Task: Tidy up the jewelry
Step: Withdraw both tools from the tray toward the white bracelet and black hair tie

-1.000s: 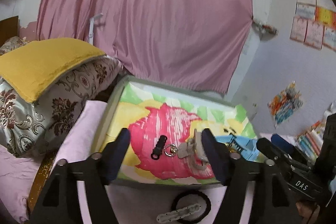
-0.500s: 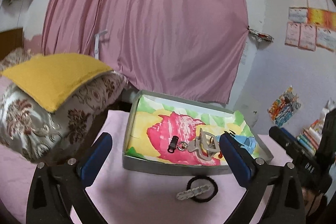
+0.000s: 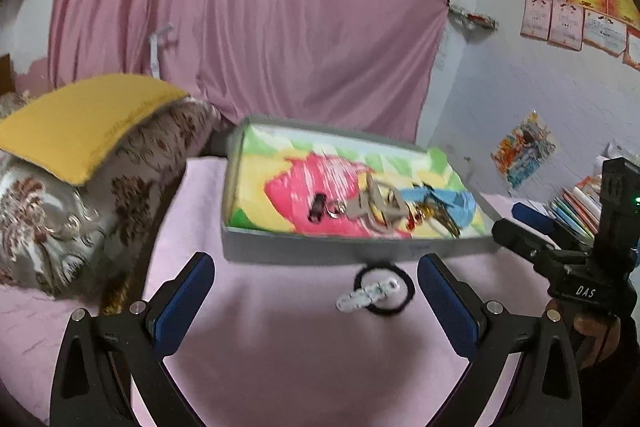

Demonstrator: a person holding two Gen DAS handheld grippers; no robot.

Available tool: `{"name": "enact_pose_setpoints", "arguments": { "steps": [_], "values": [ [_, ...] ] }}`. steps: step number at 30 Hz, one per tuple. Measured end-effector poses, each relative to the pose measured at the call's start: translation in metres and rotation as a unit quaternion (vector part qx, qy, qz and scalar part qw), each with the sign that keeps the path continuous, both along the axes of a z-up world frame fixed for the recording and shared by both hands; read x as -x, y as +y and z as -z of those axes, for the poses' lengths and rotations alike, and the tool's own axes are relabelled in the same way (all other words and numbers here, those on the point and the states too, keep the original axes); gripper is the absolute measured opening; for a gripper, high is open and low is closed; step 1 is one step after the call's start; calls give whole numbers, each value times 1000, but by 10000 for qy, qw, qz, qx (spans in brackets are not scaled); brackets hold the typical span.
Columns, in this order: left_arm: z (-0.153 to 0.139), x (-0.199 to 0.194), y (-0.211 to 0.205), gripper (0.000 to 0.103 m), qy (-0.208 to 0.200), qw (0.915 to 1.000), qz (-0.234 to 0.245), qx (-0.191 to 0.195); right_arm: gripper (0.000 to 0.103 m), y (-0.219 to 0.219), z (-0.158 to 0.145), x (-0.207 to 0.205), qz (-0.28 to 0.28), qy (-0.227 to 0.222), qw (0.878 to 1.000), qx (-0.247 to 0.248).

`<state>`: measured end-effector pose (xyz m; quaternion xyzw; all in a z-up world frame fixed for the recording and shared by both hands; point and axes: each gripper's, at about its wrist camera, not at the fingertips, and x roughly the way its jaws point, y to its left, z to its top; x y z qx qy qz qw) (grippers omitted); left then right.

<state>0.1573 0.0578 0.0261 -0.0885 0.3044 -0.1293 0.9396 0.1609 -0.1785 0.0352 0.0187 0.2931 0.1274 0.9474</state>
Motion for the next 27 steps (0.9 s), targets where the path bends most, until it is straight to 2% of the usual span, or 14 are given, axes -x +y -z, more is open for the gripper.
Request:
{"name": "enact_pose_setpoints", "arguments": {
  "steps": [5, 7, 8, 10, 14, 16, 19, 21, 24, 27],
  "values": [
    [7, -5, -8, 82, 267, 9993, 278, -33, 98, 5, 13, -8, -118, 510, 9986, -31],
    [10, -8, -13, 73, 360, 9985, 413, -58, 81, 9, 18, -11, -233, 671, 9975, -43],
    [11, -8, -14, 71, 398, 9981, 466, -62, 78, 12, 21, -12, -280, 760, 9967, -17],
    [14, -11, -17, 64, 506, 9969, 595, -65, 62, 18, 24, -14, -388, 863, 9955, -3],
    [19, -18, -21, 58, 711, 9941, 820, 24, 53, 28, 28, -18, -563, 1021, 9932, 49],
    [22, -23, -22, 54, 835, 9922, 920, 33, 43, 34, 31, -21, -669, 1134, 9913, 60],
    [25, -28, -24, 49, 956, 9902, 1019, 45, 39, 39, 33, -27, -709, 1240, 9897, 73],
    [27, -30, -25, 48, 1004, 9888, 1105, 48, 34, 41, 35, -30, -743, 1305, 9886, 56],
    [29, -33, -27, 41, 1073, 9868, 1209, 16, 33, 44, 38, -34, -773, 1420, 9868, 37],
    [31, -34, -30, 40, 1147, 9851, 1281, -27, 33, 46, 39, -36, -793, 1461, 9861, 43]
  ]
}}
